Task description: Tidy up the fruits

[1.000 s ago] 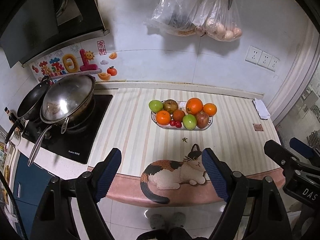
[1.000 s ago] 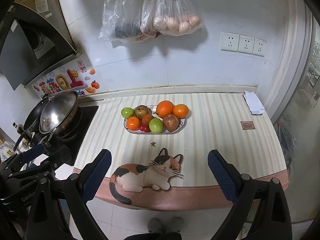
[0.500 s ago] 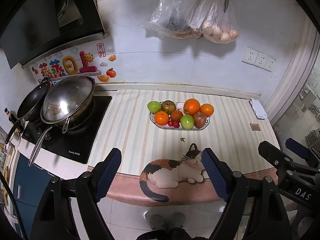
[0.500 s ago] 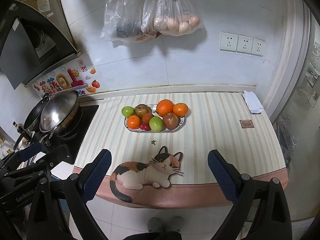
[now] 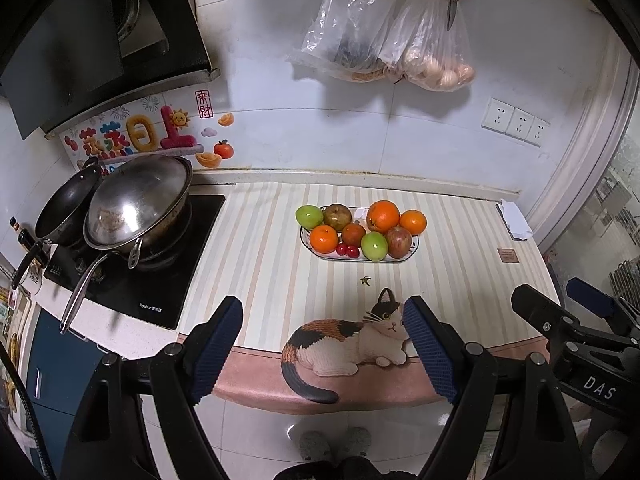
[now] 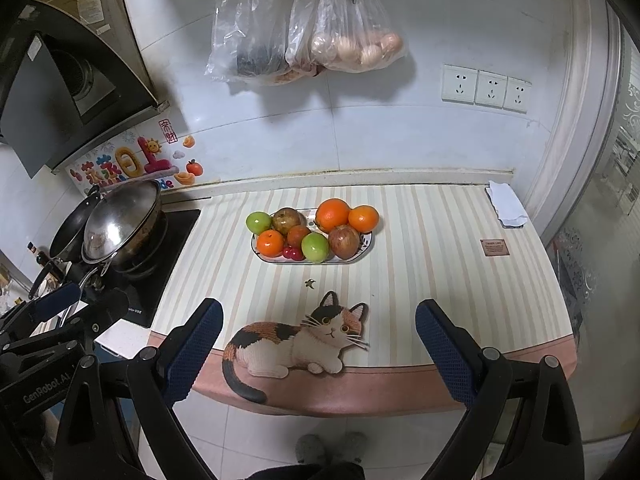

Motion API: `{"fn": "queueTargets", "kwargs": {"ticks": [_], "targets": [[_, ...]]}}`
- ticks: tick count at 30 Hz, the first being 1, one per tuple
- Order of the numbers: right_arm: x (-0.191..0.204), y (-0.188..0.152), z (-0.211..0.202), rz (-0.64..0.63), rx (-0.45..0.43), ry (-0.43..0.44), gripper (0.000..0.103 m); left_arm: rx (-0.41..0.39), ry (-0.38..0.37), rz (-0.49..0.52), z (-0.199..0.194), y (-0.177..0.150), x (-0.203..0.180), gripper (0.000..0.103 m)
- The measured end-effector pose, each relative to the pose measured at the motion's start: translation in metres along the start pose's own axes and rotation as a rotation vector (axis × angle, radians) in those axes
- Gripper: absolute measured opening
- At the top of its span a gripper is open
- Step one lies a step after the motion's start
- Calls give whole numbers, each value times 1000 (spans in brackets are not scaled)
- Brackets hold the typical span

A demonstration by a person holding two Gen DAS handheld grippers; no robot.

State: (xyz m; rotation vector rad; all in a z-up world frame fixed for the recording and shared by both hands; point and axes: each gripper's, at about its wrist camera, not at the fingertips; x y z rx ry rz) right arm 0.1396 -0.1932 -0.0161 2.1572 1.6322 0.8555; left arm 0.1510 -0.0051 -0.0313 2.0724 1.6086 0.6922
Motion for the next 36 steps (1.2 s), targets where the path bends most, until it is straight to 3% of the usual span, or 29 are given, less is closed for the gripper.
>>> {"fn": "queueTargets", "kwargs": {"ticks": [36], "targets": [[-2, 2, 0, -12, -3, 5, 99, -11, 3, -6, -2, 2, -7, 82]]}}
Point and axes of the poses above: each gripper's, at about its wrist camera, not at the fingertips, and z roughly the way its jaws point, x to its left, y to its top, and after that the axes turned 14 degrees about z, right-handed
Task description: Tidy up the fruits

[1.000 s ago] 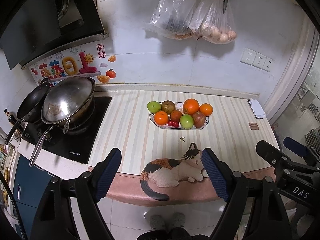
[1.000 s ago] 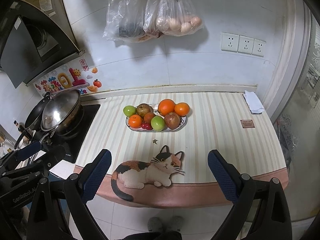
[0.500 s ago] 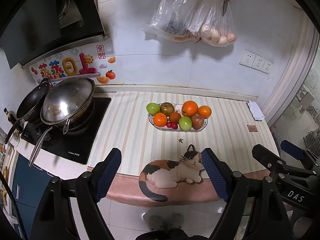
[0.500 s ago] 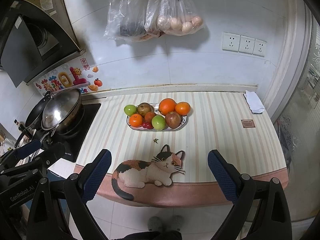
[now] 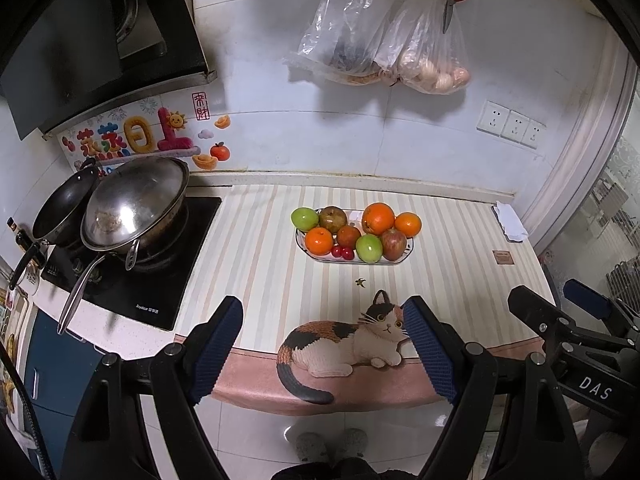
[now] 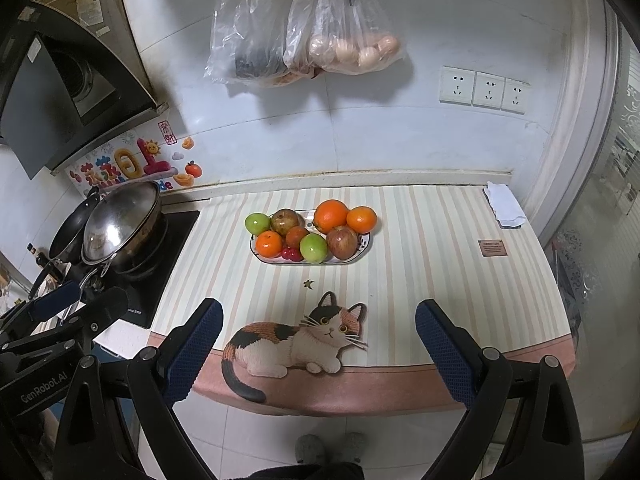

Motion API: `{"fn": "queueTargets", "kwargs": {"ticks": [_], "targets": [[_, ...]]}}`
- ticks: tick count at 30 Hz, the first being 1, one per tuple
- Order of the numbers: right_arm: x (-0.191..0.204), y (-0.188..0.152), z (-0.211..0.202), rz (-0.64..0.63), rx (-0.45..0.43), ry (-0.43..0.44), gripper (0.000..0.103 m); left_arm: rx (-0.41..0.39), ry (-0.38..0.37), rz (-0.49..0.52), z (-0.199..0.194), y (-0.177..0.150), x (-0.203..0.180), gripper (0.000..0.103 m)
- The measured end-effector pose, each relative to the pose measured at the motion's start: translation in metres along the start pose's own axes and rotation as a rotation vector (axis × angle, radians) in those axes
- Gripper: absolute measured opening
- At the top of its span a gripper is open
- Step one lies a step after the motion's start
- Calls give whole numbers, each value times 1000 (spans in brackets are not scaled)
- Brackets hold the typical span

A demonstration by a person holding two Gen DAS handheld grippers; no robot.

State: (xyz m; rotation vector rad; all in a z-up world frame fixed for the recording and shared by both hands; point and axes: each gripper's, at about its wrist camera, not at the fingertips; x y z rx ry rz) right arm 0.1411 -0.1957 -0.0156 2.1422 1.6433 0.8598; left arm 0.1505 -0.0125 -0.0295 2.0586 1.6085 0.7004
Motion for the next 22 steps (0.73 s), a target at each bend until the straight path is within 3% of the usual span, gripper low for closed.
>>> {"fn": "queueTargets", "kwargs": {"ticks": [22], "targets": [[-7, 2, -2, 10, 3, -8, 99, -4, 0, -2, -4, -2, -2, 82]]}}
Point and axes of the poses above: each gripper's, at about its wrist camera, not at the fingertips, and z roughly the way its jaws point, x to its left, y to its top, and after that the axes turned 14 degrees about z, right-handed
